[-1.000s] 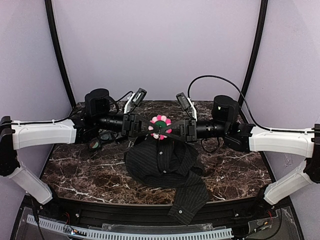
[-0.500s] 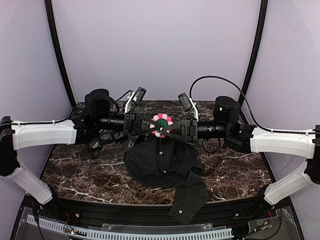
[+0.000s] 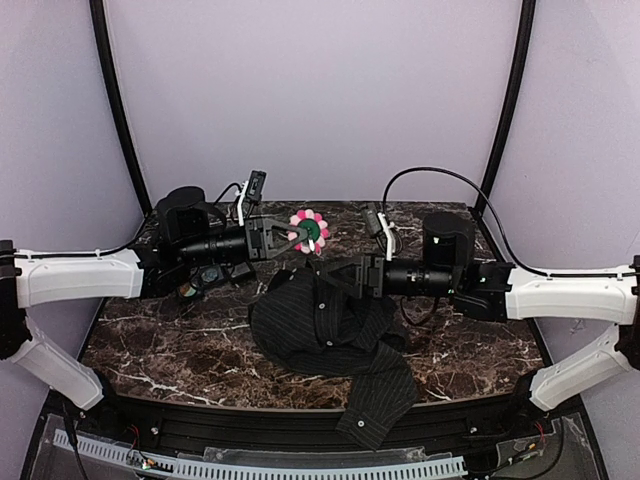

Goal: Remove the brooch from the garment
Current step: Pass from the right arm to the left, then close the brooch securely.

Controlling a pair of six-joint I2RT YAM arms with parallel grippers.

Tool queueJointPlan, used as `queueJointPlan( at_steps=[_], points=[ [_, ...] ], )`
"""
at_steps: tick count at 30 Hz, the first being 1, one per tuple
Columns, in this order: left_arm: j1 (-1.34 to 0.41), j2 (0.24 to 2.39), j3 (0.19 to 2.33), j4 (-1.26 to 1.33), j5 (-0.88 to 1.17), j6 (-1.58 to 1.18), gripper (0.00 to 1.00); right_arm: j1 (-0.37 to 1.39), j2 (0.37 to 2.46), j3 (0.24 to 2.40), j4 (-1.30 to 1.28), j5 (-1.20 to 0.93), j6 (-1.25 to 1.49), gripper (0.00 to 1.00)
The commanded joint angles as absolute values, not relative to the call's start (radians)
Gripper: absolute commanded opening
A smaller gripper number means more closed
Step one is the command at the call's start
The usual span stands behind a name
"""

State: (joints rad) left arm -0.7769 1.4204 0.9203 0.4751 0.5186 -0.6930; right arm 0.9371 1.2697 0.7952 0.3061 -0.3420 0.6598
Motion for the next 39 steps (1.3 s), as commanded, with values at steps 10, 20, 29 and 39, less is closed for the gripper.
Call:
queueJointPlan(
  at_steps=[10, 20, 29, 39],
  points=[
    [-0.776, 1.396, 0.895, 0.483, 0.474, -0.711, 0.01, 1.008, 1.409, 0.937, 0.264, -0.21, 0.59, 0.28],
    [-0.777, 1.401, 0.891, 0.467, 0.491, -0.711, 0.01, 1.011, 1.427, 0.961, 0.264, -0.189, 0.569, 0.08],
    [-0.778, 1.401, 0.886, 0.418, 0.503, -0.687, 0.01, 1.011, 1.421, 0.963, 0.264, -0.173, 0.563, 0.0],
    [-0.777, 1.397, 0.879, 0.376, 0.521, -0.649, 0.02, 1.011, 1.426, 0.981, 0.229, -0.161, 0.559, 0.0]
  ],
)
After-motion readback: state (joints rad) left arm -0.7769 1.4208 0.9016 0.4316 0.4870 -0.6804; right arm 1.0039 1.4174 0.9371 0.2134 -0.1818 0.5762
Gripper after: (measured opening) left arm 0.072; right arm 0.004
